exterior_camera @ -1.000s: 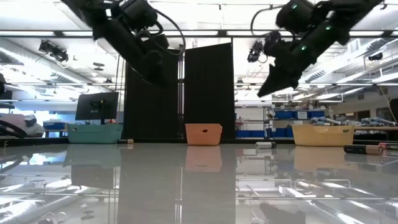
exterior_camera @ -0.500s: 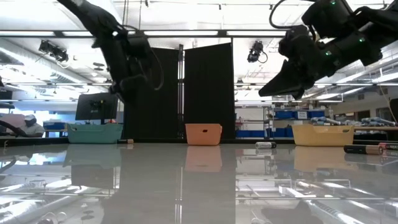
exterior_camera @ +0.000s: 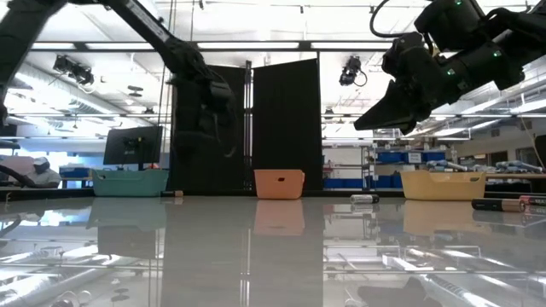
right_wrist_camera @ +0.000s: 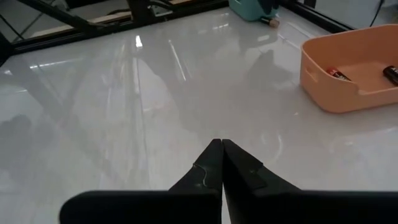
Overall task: Sort batteries
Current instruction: Put the top copper battery into the green container
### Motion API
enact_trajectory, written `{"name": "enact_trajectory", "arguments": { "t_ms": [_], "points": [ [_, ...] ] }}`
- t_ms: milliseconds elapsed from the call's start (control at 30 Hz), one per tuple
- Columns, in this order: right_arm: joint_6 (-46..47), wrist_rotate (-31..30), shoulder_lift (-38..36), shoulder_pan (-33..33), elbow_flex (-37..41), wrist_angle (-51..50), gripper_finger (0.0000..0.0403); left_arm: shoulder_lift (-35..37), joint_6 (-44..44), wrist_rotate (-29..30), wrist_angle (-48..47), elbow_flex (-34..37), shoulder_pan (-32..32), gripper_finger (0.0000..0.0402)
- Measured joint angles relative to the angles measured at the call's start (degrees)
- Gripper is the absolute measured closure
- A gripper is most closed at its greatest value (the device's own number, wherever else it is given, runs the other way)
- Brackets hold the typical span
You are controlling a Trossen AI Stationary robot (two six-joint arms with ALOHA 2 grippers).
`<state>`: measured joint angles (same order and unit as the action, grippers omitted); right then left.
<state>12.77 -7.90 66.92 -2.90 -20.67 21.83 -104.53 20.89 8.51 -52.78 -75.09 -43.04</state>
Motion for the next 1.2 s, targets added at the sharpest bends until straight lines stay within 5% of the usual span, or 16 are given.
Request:
{"name": "enact_trajectory", "arguments": {
  "t_ms": [500, 1033, 1200],
  "points": [
    [-1.42, -0.02, 0.04, 2.26, 0.0, 0.25, 0.0391, -6.6, -0.08, 2.55, 0.19, -3.17, -4.32, 0.0258],
    [-2.03, -0.11, 0.04, 2.36, -0.02, 0.82, 0.0391, -10.03, 0.53, 3.46, -0.45, -3.25, -4.6, 0.0259],
    [-2.27, -0.11, 0.04, 2.35, -0.04, 0.82, 0.0391, -10.05, -0.05, 3.21, -0.76, -3.25, -4.58, 0.0288]
  ]
}}
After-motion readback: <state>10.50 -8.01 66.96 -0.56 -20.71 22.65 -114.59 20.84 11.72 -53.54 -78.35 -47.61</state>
